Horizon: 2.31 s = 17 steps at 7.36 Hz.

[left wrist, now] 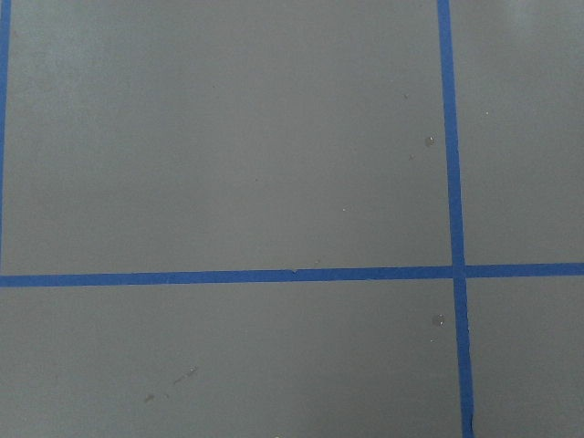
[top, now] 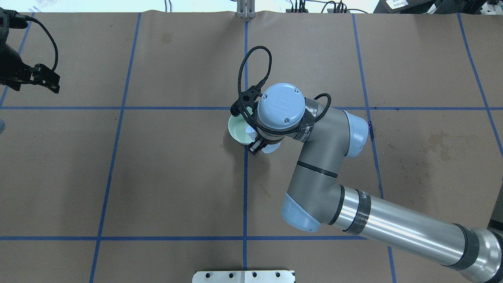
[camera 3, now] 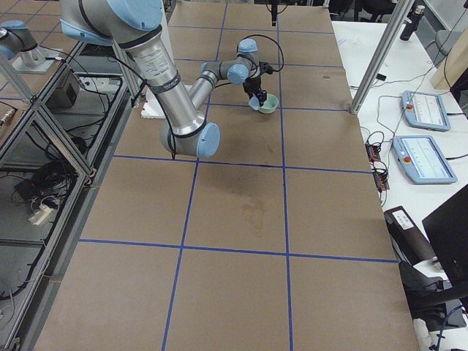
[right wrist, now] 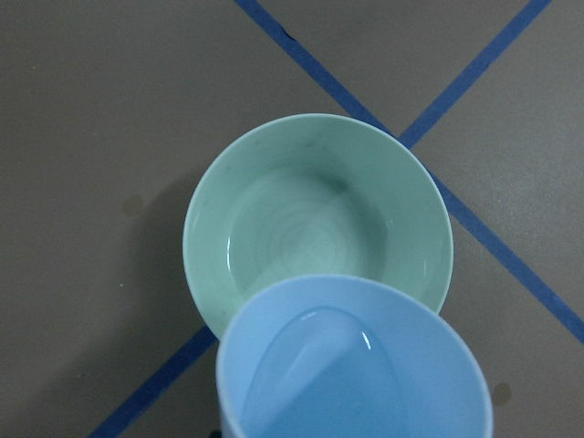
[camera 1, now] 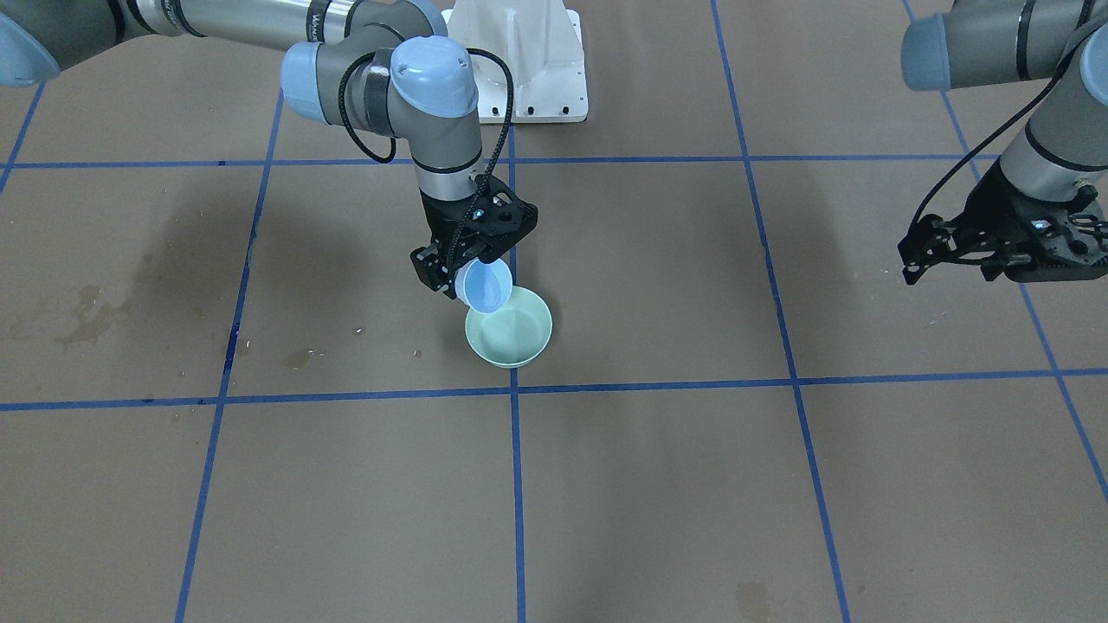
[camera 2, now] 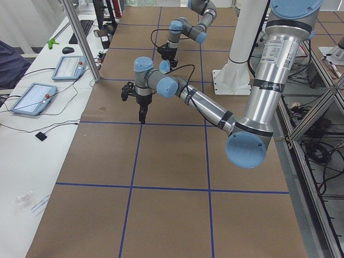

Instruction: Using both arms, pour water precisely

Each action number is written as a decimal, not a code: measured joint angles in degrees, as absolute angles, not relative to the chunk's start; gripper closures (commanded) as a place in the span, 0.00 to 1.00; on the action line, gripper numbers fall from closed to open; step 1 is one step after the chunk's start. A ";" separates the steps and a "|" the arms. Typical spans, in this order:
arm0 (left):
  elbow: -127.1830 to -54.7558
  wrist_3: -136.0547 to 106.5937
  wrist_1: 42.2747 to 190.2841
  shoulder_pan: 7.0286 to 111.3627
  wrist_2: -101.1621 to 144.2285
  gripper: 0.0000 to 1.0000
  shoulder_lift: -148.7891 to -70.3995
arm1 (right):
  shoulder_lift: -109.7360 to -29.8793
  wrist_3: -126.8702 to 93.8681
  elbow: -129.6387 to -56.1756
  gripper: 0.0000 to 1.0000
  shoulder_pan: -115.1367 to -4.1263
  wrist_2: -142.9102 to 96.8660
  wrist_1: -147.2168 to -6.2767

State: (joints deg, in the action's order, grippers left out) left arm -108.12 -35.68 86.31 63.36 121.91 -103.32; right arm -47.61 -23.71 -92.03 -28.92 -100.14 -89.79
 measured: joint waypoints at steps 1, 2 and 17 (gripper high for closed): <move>-108.11 -35.68 86.31 63.37 121.90 0.00 -103.32 | -46.54 -22.21 -90.91 1.00 -29.28 -101.15 -91.14; -108.11 -35.68 86.31 63.37 121.91 0.00 -103.30 | -45.73 -20.08 -90.11 1.00 -29.79 -102.40 -92.45; -107.99 -35.05 86.13 64.07 121.90 0.00 -103.27 | -34.38 -13.41 -82.07 1.00 -29.94 -102.07 -112.15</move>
State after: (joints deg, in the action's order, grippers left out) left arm -107.99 -35.05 86.13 64.07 121.90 -103.27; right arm -34.38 -13.41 -82.07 -29.94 -102.07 -112.15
